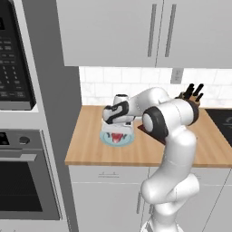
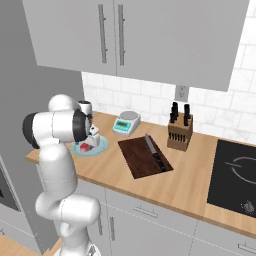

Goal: Pick up the knife from the drawer and place it on the cutting board. Then place the meat from the plate to the cutting board.

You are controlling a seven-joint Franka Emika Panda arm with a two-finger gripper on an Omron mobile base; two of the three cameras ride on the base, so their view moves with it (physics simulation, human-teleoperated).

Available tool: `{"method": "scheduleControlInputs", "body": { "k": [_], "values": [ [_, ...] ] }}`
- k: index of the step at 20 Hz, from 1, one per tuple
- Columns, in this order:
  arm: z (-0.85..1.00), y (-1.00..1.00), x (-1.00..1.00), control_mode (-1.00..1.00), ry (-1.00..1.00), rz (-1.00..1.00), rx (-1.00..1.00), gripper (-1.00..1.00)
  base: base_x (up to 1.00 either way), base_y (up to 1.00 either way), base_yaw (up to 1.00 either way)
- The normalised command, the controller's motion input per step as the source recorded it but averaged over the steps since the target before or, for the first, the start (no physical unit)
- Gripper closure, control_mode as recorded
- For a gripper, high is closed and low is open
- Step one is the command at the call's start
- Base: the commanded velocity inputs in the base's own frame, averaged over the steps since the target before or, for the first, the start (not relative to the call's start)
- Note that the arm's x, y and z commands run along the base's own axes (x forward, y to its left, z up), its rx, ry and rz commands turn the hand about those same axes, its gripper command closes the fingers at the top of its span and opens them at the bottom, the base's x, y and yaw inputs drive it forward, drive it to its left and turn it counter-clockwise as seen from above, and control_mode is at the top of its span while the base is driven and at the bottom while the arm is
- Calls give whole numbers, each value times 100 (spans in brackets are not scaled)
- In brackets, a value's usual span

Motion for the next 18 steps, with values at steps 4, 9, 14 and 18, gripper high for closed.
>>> {"method": "scheduleControlInputs", "body": {
  "k": [4,9,14,18],
  "values": [
    [-37,0,10,-100,0,0,0,-100,0,0,0],
    [-22,0,30,-100,0,0,0,-100,0,0,0],
    [-10,-3,7,-100,0,0,0,100,0,0,0],
    [0,-28,-7,-100,0,0,0,100,0,0,0]
  ]
}}
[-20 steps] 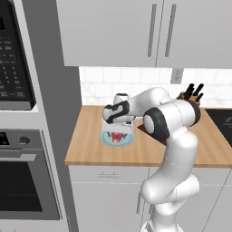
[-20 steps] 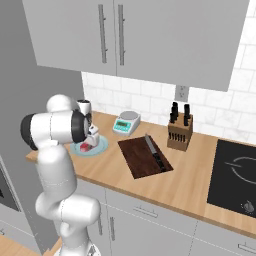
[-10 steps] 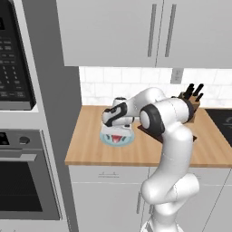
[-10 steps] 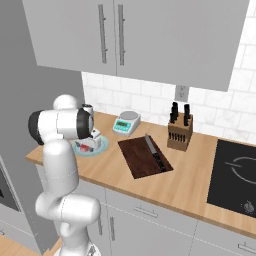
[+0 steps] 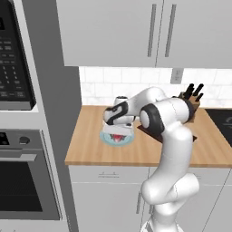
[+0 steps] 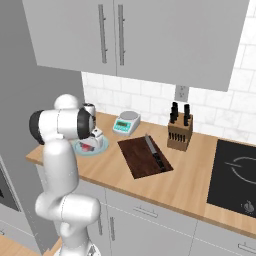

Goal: Pick up the knife from the drawer and place it on the cutting board. Then place the meat from the plate to the cutting board.

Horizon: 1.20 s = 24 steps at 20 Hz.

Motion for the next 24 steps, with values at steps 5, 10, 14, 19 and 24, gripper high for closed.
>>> {"method": "scheduleControlInputs", "body": {
  "k": [5,10,14,19,24],
  "values": [
    [33,-56,-49,-100,-9,10,0,100,0,0,0],
    [65,-99,-79,-100,-15,16,0,100,0,0,0],
    [36,-100,-48,-100,-2,18,-1,100,0,0,0],
    [23,-100,-20,-100,0,19,-3,100,0,0,0],
    [7,-96,13,-100,1,5,-1,100,0,0,0]
  ]
}}
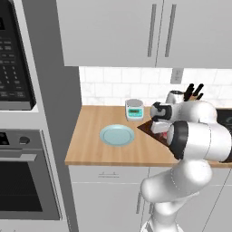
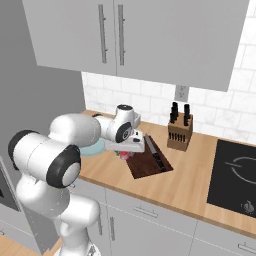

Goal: Pick up the knife from the drawer and place it on the cutting board. Then place the meat from the plate to the cutting board.

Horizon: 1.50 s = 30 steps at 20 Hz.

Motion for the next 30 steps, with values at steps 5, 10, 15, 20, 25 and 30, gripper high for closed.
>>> {"method": "scheduleControlInputs", "body": {
  "k": [5,10,15,20,25,30],
  "values": [
    [-25,-54,52,-100,10,8,-2,100,0,0,0],
    [-22,-18,43,-100,2,4,-1,100,0,0,0],
    [-36,0,33,-100,1,3,-2,100,0,0,0],
    [-40,0,5,-100,1,5,-2,-100,0,0,0],
    [15,-1,0,-100,-5,2,0,-100,0,0,0],
    [65,0,-15,-100,-11,0,0,-100,0,0,0]
  ]
}}
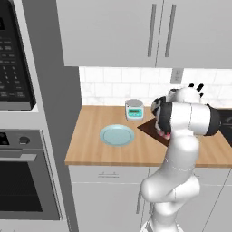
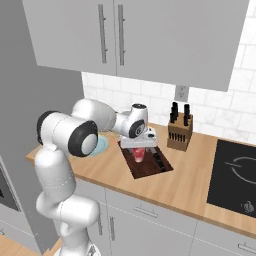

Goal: Pick up the knife from the drawer and place it on the cutting board. Then place the meat from the plate to the cutting board.

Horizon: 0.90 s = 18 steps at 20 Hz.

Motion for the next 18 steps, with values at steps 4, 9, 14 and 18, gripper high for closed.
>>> {"method": "scheduleControlInputs", "body": {
  "k": [4,9,14,18],
  "values": [
    [89,22,-66,-100,-10,3,0,-100,0,0,0],
    [56,96,-98,-100,0,5,-11,-100,0,0,0],
    [40,100,-99,-100,0,1,-20,-100,0,0,0],
    [56,99,-100,-100,0,0,-21,-100,0,0,0]
  ]
}}
